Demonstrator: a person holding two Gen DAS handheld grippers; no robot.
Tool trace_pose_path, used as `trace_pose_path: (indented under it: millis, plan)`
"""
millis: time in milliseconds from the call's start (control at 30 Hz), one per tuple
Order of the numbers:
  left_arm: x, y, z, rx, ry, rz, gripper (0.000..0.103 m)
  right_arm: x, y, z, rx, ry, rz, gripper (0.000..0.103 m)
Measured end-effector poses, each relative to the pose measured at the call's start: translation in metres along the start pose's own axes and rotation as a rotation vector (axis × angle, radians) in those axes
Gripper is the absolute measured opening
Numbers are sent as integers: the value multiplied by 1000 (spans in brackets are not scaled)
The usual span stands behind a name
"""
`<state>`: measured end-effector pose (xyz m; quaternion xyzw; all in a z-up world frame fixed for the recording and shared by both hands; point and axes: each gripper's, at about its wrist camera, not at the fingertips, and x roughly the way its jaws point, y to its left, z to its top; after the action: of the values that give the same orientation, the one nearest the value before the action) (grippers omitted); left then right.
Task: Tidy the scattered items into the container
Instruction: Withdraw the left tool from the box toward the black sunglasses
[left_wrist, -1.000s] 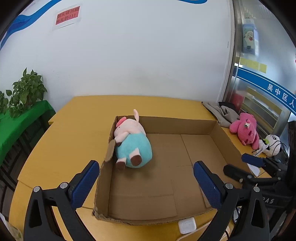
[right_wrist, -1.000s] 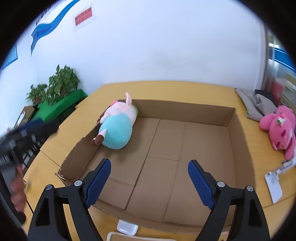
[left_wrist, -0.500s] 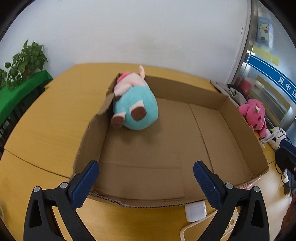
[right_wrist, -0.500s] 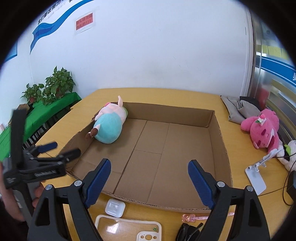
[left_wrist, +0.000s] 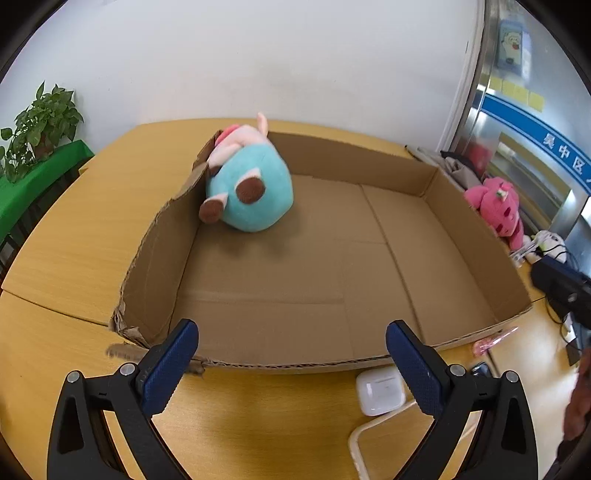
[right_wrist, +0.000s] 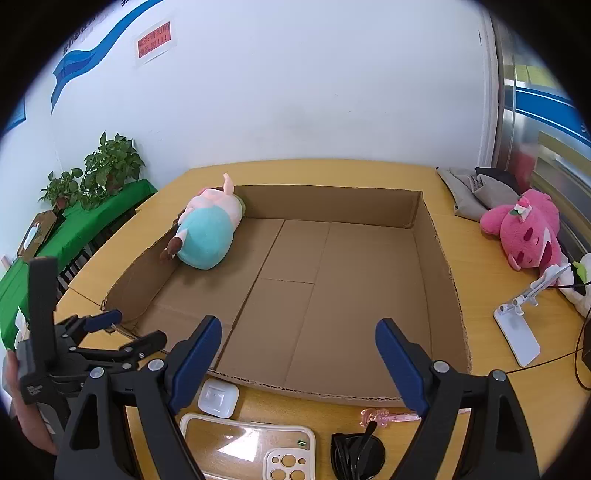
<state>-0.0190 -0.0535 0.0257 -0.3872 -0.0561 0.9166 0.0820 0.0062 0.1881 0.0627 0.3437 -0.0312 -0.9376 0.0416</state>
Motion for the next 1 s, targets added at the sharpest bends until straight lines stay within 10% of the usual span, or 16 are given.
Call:
trace_pose_path:
  millis: [733,1000]
  plan:
    - [-42,-53,-6,49,-64,-29,103,-7,-27,-32,27,57,-25,86]
    - [-35,-68,-38,91,48,-168,103,-1,-76,-90,155,195,-55,86]
